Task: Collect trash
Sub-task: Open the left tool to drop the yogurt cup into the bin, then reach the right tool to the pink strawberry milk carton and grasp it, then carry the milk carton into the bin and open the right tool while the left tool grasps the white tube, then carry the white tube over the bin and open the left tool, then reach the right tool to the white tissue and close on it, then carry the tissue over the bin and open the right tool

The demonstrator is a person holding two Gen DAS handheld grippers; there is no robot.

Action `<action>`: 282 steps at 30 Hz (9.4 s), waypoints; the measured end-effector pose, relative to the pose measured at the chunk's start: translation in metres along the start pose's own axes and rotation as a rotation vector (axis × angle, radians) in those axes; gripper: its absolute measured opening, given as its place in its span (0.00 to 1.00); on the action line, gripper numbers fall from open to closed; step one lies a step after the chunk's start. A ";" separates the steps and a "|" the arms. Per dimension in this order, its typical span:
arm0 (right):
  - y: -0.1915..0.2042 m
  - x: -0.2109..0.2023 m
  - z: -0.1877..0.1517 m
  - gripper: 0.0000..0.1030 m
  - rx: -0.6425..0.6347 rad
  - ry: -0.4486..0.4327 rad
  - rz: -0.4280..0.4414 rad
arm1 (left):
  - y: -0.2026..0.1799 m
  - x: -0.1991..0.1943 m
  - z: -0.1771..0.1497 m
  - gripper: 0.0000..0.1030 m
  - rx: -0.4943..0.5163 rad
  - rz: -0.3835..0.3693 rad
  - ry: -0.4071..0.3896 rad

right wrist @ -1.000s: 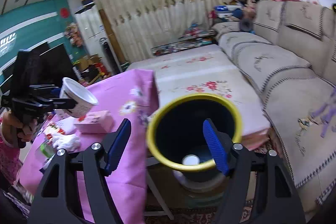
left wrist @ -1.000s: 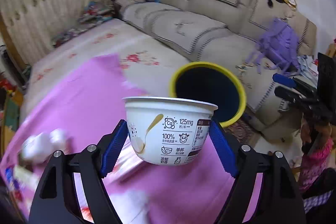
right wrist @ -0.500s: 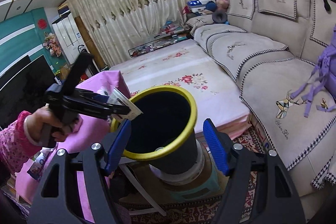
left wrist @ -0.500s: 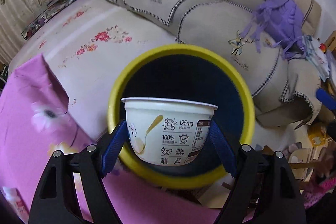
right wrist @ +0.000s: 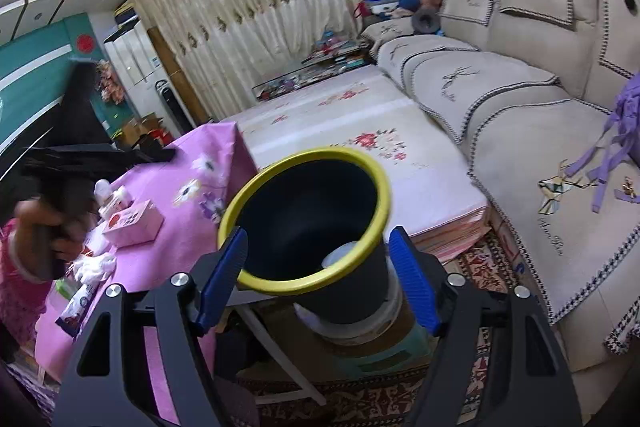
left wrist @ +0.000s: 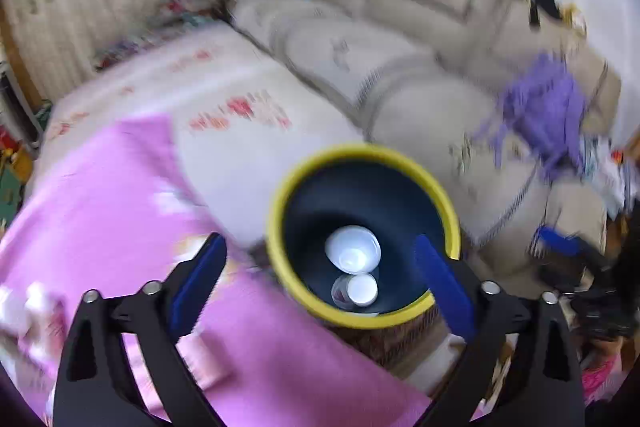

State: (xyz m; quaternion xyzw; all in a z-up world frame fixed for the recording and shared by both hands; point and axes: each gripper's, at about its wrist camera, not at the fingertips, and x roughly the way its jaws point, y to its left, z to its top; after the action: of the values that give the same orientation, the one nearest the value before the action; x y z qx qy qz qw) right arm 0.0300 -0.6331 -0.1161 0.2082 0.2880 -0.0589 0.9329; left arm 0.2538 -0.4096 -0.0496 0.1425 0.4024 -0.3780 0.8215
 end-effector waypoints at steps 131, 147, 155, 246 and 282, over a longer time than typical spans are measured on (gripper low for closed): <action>0.095 0.147 -0.003 0.57 -0.135 0.280 -0.236 | 0.089 -0.143 -0.253 0.91 -0.198 0.126 -0.024; 0.105 0.135 -0.009 0.58 -0.146 0.271 -0.188 | 0.101 -0.096 -0.252 0.31 -0.210 0.231 0.113; 0.098 0.120 -0.008 0.58 -0.124 0.251 -0.172 | 0.079 -0.111 -0.254 0.26 -0.139 0.083 0.144; 0.364 0.146 -0.072 0.11 -0.585 0.420 0.254 | 0.167 -0.268 -0.269 0.95 -0.456 0.445 -0.317; 0.329 -0.010 0.061 0.09 -0.430 0.035 0.486 | 0.151 -0.233 -0.257 0.95 -0.394 0.383 -0.269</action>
State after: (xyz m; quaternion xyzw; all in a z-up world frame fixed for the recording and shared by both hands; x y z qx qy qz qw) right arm 0.1285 -0.3610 0.0521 0.0698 0.2515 0.2313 0.9372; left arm 0.1320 -0.0521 -0.0443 0.0024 0.3216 -0.1463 0.9355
